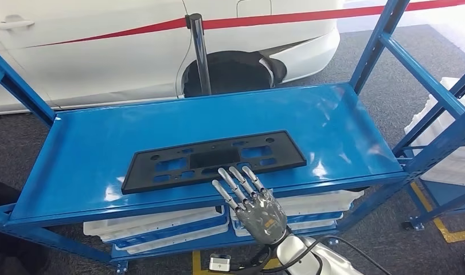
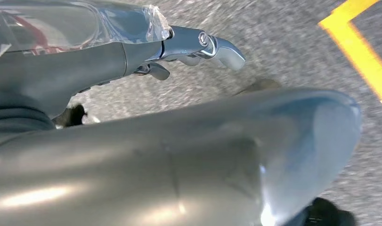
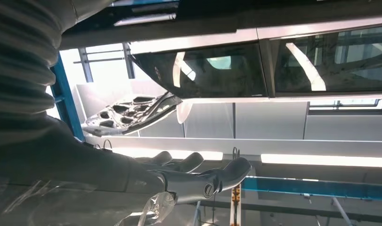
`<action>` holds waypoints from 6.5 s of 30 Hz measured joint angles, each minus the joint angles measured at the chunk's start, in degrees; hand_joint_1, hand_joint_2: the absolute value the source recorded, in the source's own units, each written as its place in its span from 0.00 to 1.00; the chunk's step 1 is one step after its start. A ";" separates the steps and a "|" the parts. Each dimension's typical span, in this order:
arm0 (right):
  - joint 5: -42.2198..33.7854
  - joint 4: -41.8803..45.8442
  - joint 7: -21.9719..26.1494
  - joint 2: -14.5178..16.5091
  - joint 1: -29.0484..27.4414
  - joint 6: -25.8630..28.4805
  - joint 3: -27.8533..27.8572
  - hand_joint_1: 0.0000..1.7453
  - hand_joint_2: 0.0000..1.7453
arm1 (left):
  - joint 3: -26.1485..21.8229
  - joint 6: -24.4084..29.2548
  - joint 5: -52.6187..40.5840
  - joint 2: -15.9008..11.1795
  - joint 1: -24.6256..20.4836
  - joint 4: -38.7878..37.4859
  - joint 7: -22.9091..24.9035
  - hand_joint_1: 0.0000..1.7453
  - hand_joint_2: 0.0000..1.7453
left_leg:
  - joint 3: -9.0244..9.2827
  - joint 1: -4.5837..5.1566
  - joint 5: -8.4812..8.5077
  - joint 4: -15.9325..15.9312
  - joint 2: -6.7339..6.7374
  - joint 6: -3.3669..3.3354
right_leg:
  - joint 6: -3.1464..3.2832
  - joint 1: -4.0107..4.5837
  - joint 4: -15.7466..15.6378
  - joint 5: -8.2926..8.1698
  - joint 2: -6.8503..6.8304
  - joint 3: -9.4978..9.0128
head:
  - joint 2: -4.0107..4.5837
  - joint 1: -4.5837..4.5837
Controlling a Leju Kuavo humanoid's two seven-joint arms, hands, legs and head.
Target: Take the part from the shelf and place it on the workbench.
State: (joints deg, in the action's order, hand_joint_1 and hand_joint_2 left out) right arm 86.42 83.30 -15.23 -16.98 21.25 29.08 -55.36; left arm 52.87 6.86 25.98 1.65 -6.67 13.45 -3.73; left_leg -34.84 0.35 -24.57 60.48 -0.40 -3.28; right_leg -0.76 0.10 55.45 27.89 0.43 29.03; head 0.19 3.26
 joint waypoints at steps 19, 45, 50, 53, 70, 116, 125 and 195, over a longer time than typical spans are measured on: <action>0.00 -0.34 0.26 0.47 -1.09 0.19 0.44 0.00 1.00 | 0.05 -0.10 0.08 -0.17 -0.09 -0.05 0.02 0.00 0.00 | 10.61 0.39 -4.43 -7.41 -0.35 0.09 | -0.68 0.02 -0.49 -4.71 -0.48 5.33 | -0.02 -0.27; -0.01 -0.61 1.96 0.93 -1.93 0.17 1.83 0.00 1.00 | 0.42 -0.68 0.78 -0.04 -0.17 -0.05 0.21 0.00 0.00 | 1.28 -0.58 1.68 -5.46 -0.32 1.07 | -0.84 -0.96 -2.17 -1.29 -0.10 0.10 | 0.00 -0.05; -0.09 -1.05 2.65 1.40 -2.56 0.39 1.87 0.00 1.00 | 0.43 -0.54 0.80 -0.03 -0.18 -0.05 0.09 0.00 0.00 | 1.31 -0.49 1.67 -5.44 -0.31 1.02 | -2.18 -1.11 -2.22 -1.24 -0.10 0.09 | 0.00 -0.05; -0.16 -1.90 2.96 2.01 -3.10 0.47 1.83 0.00 1.00 | 0.44 -0.48 0.80 -0.01 -0.21 -0.05 0.04 0.00 0.00 | 1.35 -0.55 1.69 -5.46 -0.30 1.01 | -2.25 -0.95 -2.19 -1.23 -0.10 0.09 | 0.00 -0.05; -2.96 -7.73 4.62 5.17 -2.41 -4.74 1.10 0.00 1.00 | 0.45 -0.74 1.77 0.59 -0.51 -0.05 -0.02 0.00 0.00 | 1.93 -1.00 1.66 -5.52 -0.25 1.11 | -2.09 -0.62 -2.17 -1.06 -0.09 -0.37 | 0.00 -0.05; -15.55 -25.58 4.19 12.34 5.24 -16.71 -1.62 1.00 1.00 | 1.84 -1.73 2.12 1.43 -0.84 -0.05 -0.08 0.00 0.00 | 3.72 -1.10 1.39 -5.62 -0.07 1.35 | -1.78 -0.51 -2.24 -0.77 0.09 -2.01 | 0.01 -0.05; -21.03 -23.62 4.77 11.78 4.30 -8.60 -0.80 1.00 1.00 | 1.84 -0.08 3.60 1.45 -0.62 -0.05 -1.29 0.00 0.00 | 4.23 -1.10 1.18 -5.62 -0.13 1.32 | -1.80 -0.51 -2.24 -0.56 0.07 -2.58 | 0.01 -0.05; -103.14 48.78 52.71 6.01 -18.77 -0.45 20.39 1.00 1.00 | -0.61 5.46 12.47 -0.71 0.69 -0.29 -7.00 0.00 1.00 | 2.30 -1.11 2.58 -6.66 0.09 -0.17 | -3.79 -1.96 11.83 5.55 -0.17 4.17 | 0.01 -0.22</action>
State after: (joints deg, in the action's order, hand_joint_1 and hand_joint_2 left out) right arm -16.71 132.08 37.48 -10.97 2.48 28.63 -34.97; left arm 52.26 12.33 38.45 0.94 -5.98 13.16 -10.73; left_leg -32.54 -0.76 -22.00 53.82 -0.31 -3.44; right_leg -4.55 -1.86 67.28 33.44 0.27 33.21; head 0.20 3.04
